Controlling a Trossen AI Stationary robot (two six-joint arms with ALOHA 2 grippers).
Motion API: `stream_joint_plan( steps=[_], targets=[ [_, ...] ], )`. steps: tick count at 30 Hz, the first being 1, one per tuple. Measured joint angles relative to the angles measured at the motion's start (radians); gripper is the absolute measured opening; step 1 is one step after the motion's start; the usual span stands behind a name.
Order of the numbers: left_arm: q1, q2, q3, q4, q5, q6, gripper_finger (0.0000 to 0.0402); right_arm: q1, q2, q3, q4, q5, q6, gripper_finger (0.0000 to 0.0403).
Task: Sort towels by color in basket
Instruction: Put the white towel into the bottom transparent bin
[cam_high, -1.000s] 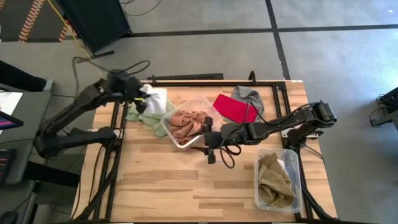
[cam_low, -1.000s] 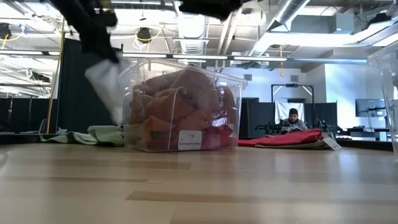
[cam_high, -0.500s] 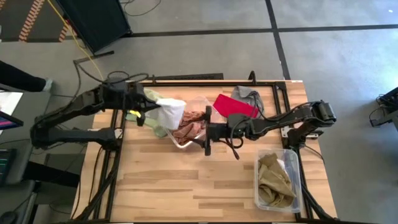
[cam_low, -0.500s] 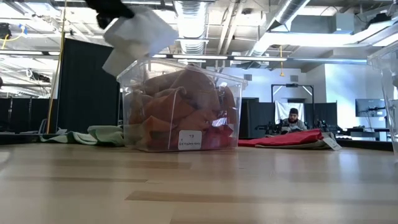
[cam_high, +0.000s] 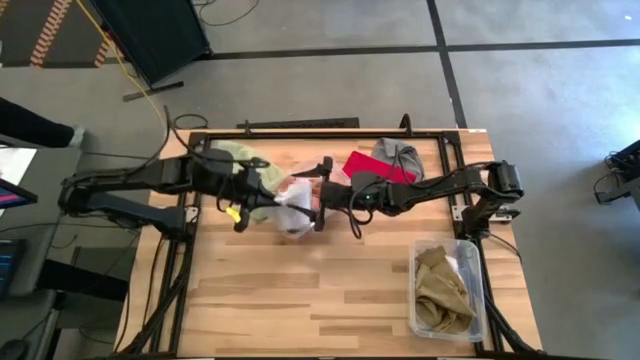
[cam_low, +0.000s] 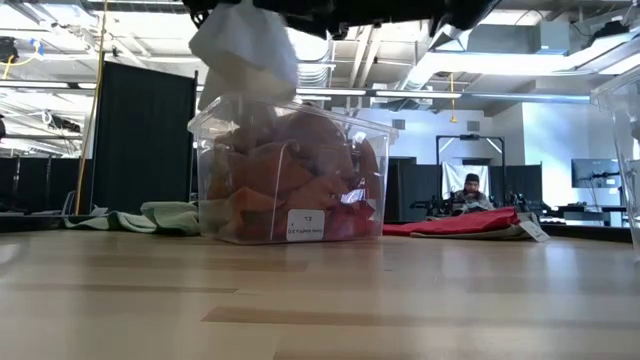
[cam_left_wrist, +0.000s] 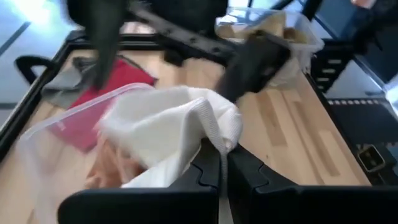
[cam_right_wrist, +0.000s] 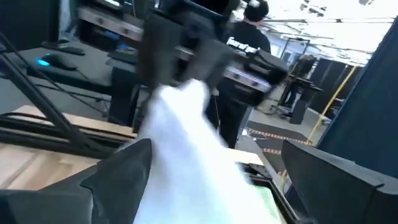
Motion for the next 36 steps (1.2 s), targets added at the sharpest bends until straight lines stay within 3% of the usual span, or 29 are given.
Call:
stream_joint_plan(
  steps=[8,16,20,23,28,35,36],
  targets=[
    [-0.054,0.024,0.020,0.044,-0.021,0.085,0.0000,-0.001,0.048,0.006,-0.018,-0.094,0.016,0.0397],
    [-0.108,0.072,0.063,0.052,-0.024,0.106,0.0000,-0.003,0.133,0.059,-0.018,-0.069,0.033,0.0395],
    [-0.126,0.100,0.064,0.037,-0.025,0.100,0.0000,-0.002,0.128,0.088,-0.015,-0.041,0.053,0.0372],
    [-0.139,0.107,0.064,0.037,-0.027,0.099,0.0001,0.000,0.117,0.109,-0.084,-0.041,0.051,0.0325],
    [-0.171,0.100,0.064,0.079,-0.034,0.135,0.0004,0.002,0.115,0.128,-0.224,-0.042,0.054,0.0211],
    [-0.212,0.108,0.064,0.075,-0.059,0.116,0.0022,0.028,0.102,0.129,-0.248,-0.038,0.020,0.0040],
    [-0.217,0.108,0.065,0.064,-0.081,0.112,0.0033,0.035,0.094,0.129,-0.244,-0.034,0.004,0.0033]
  ],
)
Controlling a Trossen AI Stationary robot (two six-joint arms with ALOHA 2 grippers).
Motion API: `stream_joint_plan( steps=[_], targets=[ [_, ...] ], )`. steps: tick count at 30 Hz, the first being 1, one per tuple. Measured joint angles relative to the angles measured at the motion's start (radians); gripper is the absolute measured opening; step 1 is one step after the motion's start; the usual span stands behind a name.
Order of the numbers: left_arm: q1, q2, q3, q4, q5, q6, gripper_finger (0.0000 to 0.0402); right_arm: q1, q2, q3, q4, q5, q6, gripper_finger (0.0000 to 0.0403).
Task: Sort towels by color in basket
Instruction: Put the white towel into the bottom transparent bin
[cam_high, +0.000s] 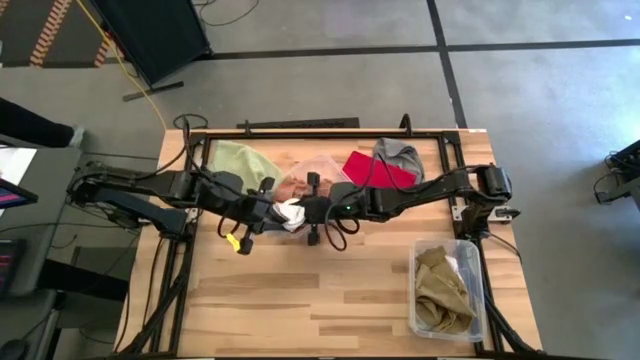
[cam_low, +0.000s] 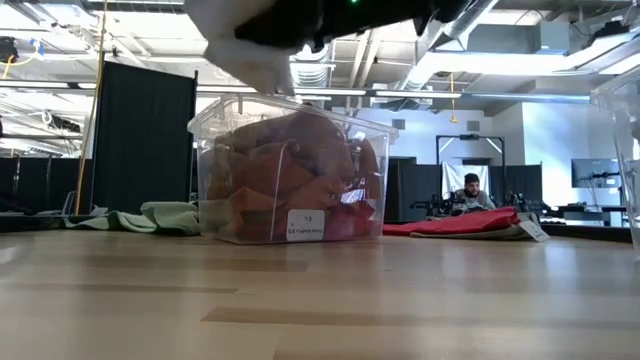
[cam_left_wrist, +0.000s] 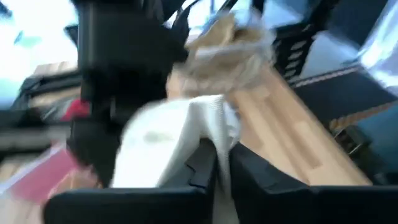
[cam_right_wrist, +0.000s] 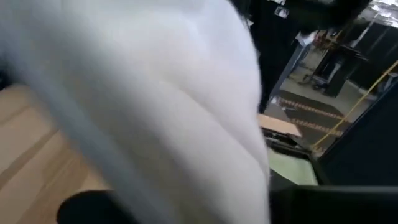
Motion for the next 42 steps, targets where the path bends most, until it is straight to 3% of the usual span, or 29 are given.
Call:
stream_joint_plan(
  steps=[6,10,14,21,29,36,42],
  targets=[
    [-0.045,0.000,0.000,-0.077,-0.113,-0.016,0.0140,0.047,-0.080,0.000,-0.112,0.073,-0.014,0.0033],
    [-0.080,0.000,0.000,-0.088,-0.116,-0.043,0.0207,0.109,-0.179,0.000,-0.315,0.163,-0.013,0.0033],
    [-0.130,0.000,0.000,-0.090,-0.119,-0.070,0.0241,0.195,-0.298,0.000,-0.538,0.242,0.039,0.0033],
    [-0.214,0.038,-0.071,-0.016,-0.121,-0.078,0.0249,0.380,-0.503,0.000,-0.979,0.297,0.347,0.0033],
    [-0.233,0.155,-0.174,0.144,-0.121,-0.046,0.0249,0.596,-0.614,0.000,-1.442,0.269,0.902,0.0033],
    [-0.233,0.284,-0.180,0.248,-0.095,-0.045,0.0249,0.766,-0.596,-0.003,-1.640,0.117,1.283,0.0033],
    [-0.235,0.365,-0.181,0.313,-0.054,-0.046,0.0249,0.867,-0.545,-0.055,-1.661,-0.001,1.502,0.0033]
  ],
)
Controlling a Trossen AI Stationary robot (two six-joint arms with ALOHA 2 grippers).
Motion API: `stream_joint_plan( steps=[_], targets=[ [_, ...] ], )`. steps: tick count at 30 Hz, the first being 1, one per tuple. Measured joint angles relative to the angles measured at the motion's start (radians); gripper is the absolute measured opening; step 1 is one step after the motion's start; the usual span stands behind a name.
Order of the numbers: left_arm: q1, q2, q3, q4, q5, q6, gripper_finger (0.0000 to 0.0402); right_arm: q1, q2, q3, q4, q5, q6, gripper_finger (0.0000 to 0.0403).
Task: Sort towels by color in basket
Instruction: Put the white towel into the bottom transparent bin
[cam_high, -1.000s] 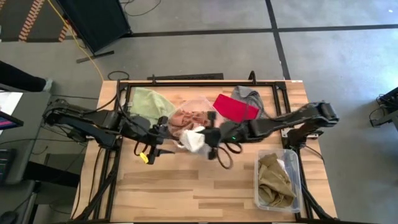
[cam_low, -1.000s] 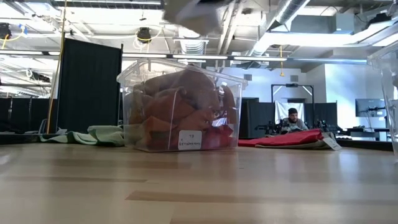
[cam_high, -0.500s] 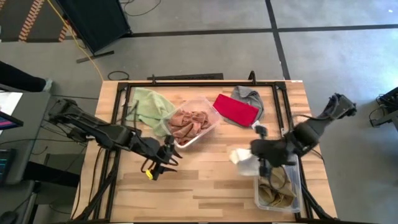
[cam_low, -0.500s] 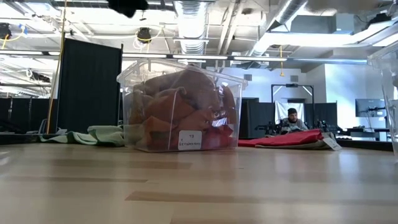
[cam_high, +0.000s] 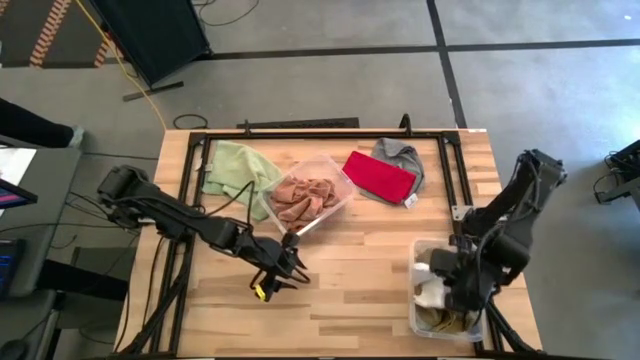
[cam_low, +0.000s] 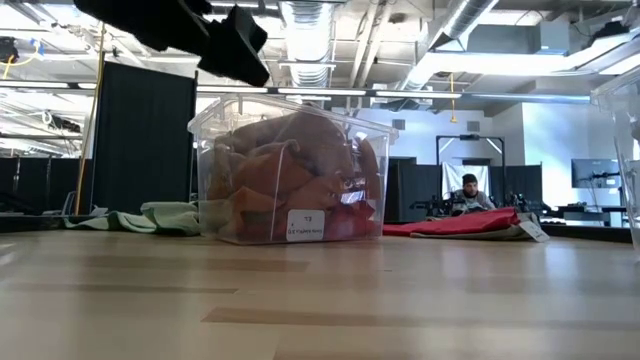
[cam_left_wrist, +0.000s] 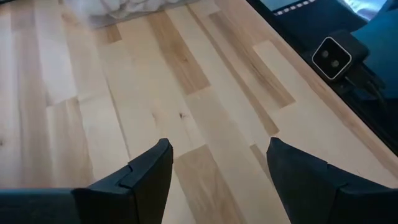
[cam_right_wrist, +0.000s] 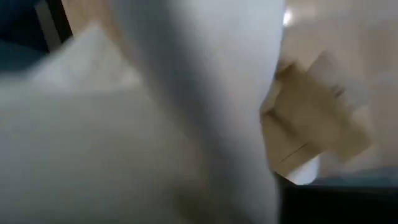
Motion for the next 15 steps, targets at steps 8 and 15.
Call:
stream_joint_plan(
  steps=[8,15],
  targets=[
    [-0.004,0.048,0.000,0.054,0.000,0.004,0.0249,0.043,0.118,-0.135,0.139,-0.158,0.026,0.0033],
    [-0.012,0.048,0.000,0.062,0.001,0.003,0.0249,0.018,0.207,-0.252,0.324,-0.220,-0.014,0.0038]
  ],
)
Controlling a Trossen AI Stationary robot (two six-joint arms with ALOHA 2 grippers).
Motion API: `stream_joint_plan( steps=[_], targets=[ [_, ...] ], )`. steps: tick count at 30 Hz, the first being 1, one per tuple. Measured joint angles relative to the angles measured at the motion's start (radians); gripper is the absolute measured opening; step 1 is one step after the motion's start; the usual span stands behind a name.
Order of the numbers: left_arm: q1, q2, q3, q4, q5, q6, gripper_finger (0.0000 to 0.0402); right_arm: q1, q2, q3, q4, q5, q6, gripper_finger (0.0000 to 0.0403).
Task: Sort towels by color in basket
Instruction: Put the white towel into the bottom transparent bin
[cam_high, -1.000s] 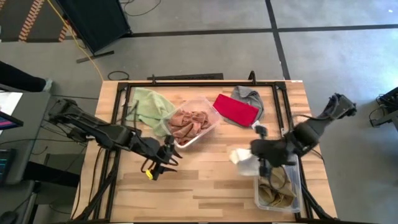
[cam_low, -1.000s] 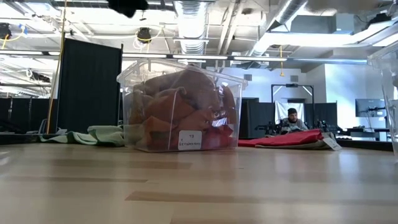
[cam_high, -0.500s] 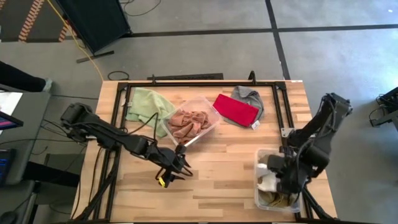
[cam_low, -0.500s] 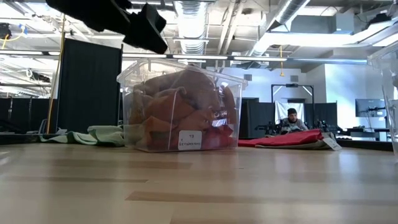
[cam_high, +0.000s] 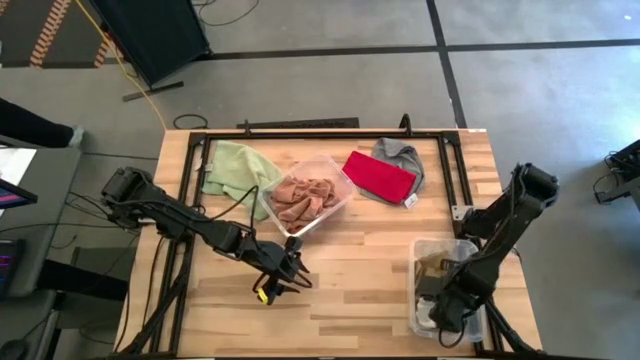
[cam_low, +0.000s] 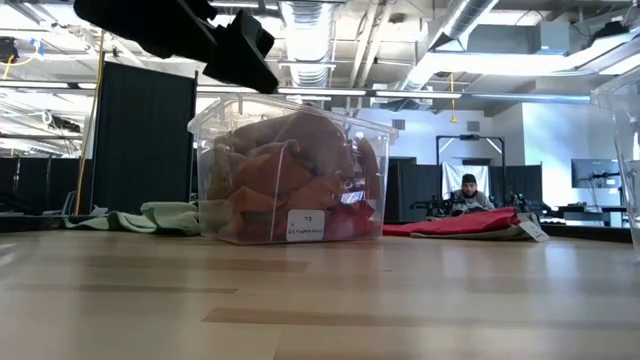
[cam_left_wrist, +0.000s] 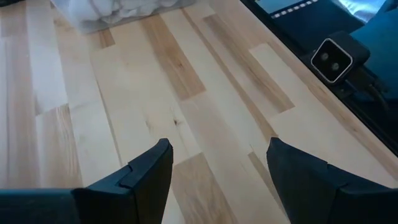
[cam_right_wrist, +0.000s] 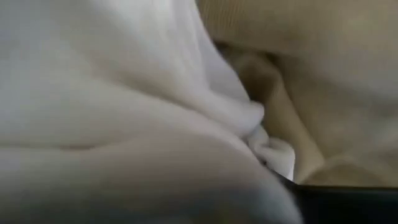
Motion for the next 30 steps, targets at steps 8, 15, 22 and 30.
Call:
stream_joint_plan(
  steps=[8,15,22,30],
  targets=[
    [-0.011,0.000,0.000,0.010,0.000,0.003,0.0249,-0.045,0.055,-0.083,0.164,-0.064,-0.062,0.0040],
    [-0.011,0.000,0.000,0.006,0.000,0.003,0.0249,-0.064,0.010,-0.093,0.171,-0.066,-0.037,0.0052],
    [-0.011,0.000,0.000,-0.024,0.000,0.001,0.0249,-0.071,-0.089,-0.097,0.154,-0.055,0.046,0.0134],
    [-0.011,0.000,0.000,-0.030,0.000,0.003,0.0249,-0.084,-0.225,-0.097,0.153,-0.049,0.134,0.0231]
  ],
)
